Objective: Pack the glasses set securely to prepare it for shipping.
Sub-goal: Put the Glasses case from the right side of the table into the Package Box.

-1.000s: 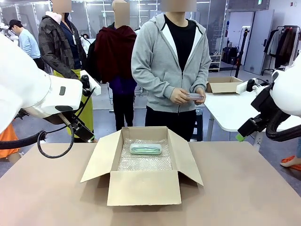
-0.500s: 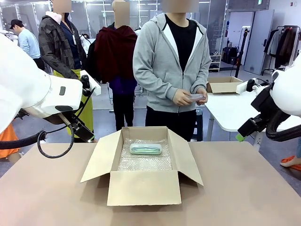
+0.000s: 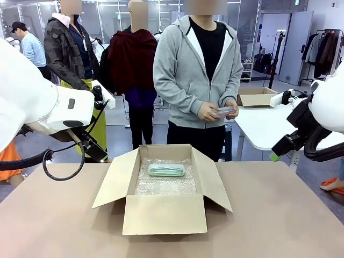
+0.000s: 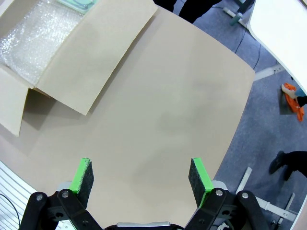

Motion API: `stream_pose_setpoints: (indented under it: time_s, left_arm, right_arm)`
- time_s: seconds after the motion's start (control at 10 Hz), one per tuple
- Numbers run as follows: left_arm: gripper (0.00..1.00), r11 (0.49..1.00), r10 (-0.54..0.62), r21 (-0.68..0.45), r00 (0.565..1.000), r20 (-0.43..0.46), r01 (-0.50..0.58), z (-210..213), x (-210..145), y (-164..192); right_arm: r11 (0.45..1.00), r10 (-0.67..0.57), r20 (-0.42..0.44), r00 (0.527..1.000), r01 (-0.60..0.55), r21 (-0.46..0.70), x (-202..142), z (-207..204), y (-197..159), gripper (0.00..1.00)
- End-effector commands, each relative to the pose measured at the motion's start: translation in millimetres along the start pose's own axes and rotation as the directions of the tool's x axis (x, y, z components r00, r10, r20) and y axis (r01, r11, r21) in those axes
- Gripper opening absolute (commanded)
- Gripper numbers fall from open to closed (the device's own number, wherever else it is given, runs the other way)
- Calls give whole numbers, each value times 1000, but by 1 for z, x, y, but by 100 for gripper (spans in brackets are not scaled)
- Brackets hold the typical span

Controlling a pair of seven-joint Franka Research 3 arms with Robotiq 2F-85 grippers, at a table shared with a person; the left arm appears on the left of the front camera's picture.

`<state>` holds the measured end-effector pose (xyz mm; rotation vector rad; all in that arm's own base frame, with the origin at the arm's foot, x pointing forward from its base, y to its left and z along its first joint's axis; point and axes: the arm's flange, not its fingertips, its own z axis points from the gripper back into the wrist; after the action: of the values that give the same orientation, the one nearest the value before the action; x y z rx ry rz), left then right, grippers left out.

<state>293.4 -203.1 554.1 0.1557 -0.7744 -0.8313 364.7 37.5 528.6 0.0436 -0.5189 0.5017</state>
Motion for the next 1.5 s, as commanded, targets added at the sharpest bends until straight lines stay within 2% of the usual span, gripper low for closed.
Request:
stream_pose_setpoints:
  time_s: [0.0, 1.4]
  left_arm:
    - [100, 1000, -18, 4, 1000, 1, 18, 1, -1, 1]
    - [100, 1000, -18, 4, 1000, 1, 18, 1, -1, 1]
  right_arm:
    - [1000, 0, -8, 1000, 0, 1, 2, 1, -1, 100]
    - [1000, 0, -8, 1000, 0, 1, 2, 1, -1, 100]
